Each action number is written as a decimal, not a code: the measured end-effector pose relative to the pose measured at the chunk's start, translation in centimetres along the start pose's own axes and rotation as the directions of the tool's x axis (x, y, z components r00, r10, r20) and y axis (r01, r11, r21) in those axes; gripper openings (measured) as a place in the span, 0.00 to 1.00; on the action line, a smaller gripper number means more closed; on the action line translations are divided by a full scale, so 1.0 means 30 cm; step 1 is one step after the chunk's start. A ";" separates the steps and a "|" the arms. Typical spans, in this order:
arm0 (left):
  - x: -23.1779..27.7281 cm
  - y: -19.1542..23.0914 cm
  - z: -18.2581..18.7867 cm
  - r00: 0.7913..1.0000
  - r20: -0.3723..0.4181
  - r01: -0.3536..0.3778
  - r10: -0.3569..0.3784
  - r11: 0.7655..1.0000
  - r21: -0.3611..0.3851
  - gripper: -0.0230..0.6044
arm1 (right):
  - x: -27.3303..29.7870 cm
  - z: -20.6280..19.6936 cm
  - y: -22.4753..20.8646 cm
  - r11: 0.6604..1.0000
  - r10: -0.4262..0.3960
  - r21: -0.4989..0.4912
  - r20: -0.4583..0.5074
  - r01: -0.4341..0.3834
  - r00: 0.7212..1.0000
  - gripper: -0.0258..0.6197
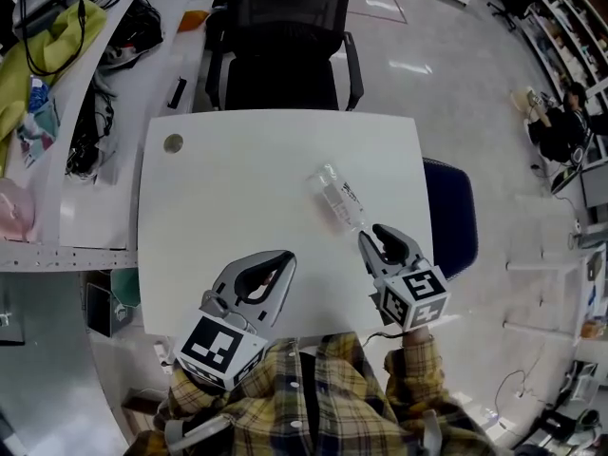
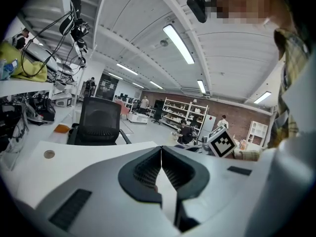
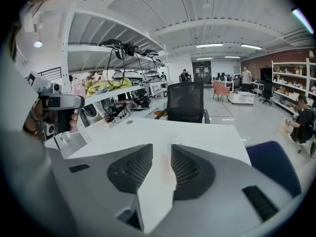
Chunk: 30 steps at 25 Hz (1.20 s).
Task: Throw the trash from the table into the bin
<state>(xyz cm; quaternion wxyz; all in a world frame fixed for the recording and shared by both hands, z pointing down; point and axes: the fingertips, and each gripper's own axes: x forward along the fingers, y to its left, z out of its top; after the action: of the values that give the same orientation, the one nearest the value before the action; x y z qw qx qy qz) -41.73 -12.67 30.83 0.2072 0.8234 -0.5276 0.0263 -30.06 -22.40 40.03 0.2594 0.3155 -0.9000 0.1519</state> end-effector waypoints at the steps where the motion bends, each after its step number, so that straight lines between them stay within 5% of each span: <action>1: -0.003 0.008 -0.004 1.000 -0.002 -0.004 0.004 1.000 -0.004 0.05 | 0.010 -0.008 -0.006 1.000 -0.001 -0.005 -0.012 0.001 1.000 0.19; 13: -0.077 0.145 -0.069 0.994 -0.037 -0.108 0.108 0.994 -0.024 0.05 | 0.238 -0.214 -0.087 0.997 0.038 -0.052 -0.231 -0.052 0.972 0.47; 30: -0.111 0.191 -0.163 0.989 -0.078 -0.136 0.129 0.986 -0.093 0.05 | 0.402 -0.365 -0.144 0.999 0.038 0.035 -0.341 -0.028 0.939 0.53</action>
<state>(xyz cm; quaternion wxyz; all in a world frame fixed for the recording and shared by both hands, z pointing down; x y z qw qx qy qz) -47.37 -10.07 36.21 0.2638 0.7737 -0.5743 0.0436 -31.23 -26.76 56.26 0.4043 0.2731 -0.8441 0.2222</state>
